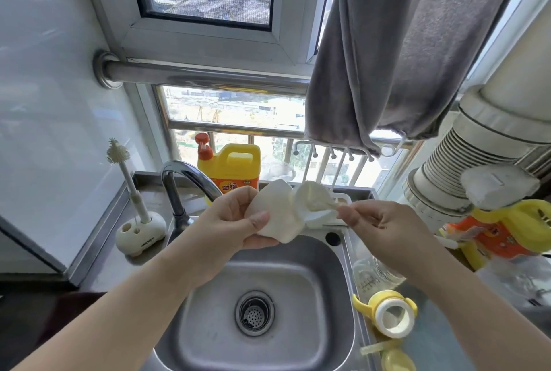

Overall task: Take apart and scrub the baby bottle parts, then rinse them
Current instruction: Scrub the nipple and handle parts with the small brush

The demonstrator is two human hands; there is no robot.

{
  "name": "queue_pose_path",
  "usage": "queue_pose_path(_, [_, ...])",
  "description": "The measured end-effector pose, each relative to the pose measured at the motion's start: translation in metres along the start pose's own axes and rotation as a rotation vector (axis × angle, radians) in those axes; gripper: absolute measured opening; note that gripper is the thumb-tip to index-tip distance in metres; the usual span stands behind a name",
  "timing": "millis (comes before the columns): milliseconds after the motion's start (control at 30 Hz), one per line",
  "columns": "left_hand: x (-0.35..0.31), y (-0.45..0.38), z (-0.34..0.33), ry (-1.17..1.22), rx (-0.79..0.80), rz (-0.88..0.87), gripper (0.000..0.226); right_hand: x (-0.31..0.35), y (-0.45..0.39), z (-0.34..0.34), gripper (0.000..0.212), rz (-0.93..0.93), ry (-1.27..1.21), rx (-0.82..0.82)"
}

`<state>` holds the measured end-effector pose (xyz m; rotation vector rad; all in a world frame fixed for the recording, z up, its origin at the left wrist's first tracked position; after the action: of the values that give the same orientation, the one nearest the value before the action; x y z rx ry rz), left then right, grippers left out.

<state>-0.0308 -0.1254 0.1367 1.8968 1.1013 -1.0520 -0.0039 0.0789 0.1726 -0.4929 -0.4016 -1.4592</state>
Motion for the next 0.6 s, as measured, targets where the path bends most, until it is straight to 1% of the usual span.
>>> queue_pose_path(33, [0.0,0.0,-0.001,0.022,0.004,0.003,0.01,0.006,0.001,-0.002,0.029,0.029,-0.025,0.027])
queue_pose_path(100, [0.001,0.001,-0.002,0.036,0.005,0.009,0.026,0.015,0.003,-0.003,0.026,0.065,-0.038,0.046])
queue_pose_path(167, [0.002,0.0,0.001,0.01,-0.013,-0.003,0.033,0.01,0.001,0.003,0.023,0.032,-0.003,-0.01])
queue_pose_path(200, [0.001,0.0,0.002,-0.006,-0.019,-0.011,0.03,0.006,-0.001,0.006,0.023,0.006,0.025,-0.038])
queue_pose_path(233, [0.0,-0.001,0.003,-0.023,-0.012,-0.015,0.022,0.005,-0.002,0.008,0.024,-0.007,0.04,-0.054])
queue_pose_path(267, [-0.001,0.0,0.003,-0.053,0.011,-0.021,0.013,0.005,-0.003,0.007,0.024,-0.004,0.032,-0.048])
queue_pose_path(300, [-0.001,0.0,0.003,-0.1,0.04,-0.032,0.009,0.008,-0.003,0.003,0.028,0.016,0.006,-0.022])
queue_pose_path(367, [-0.002,0.0,0.0,-0.166,0.083,-0.037,0.007,0.02,-0.001,-0.004,0.047,0.08,-0.016,0.038])
queue_pose_path(400, [-0.002,0.0,0.001,-0.162,0.08,-0.035,0.009,0.021,-0.002,-0.005,0.05,0.081,-0.001,0.032])
queue_pose_path(500, [0.0,0.001,0.001,-0.098,0.081,-0.025,0.016,0.013,-0.009,0.007,0.04,-0.021,-0.03,-0.059])
queue_pose_path(533, [0.0,0.002,-0.001,-0.092,0.094,-0.025,0.019,0.016,-0.008,0.008,0.041,-0.016,-0.036,-0.05])
queue_pose_path(600, [0.001,0.003,-0.003,-0.084,0.114,-0.024,0.028,0.03,-0.006,0.004,0.049,0.068,-0.008,0.002])
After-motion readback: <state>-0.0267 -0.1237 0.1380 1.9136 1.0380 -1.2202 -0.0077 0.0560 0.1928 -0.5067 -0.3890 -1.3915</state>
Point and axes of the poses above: each hand's wrist, its own y-axis away from the middle knuckle, its own z-axis out of the back of the hand, x = y × z, the point moved 7 cm from there along -y, towards the middle knuckle, and after that the axes turned 10 degrees about y, right-handed, at the moved point
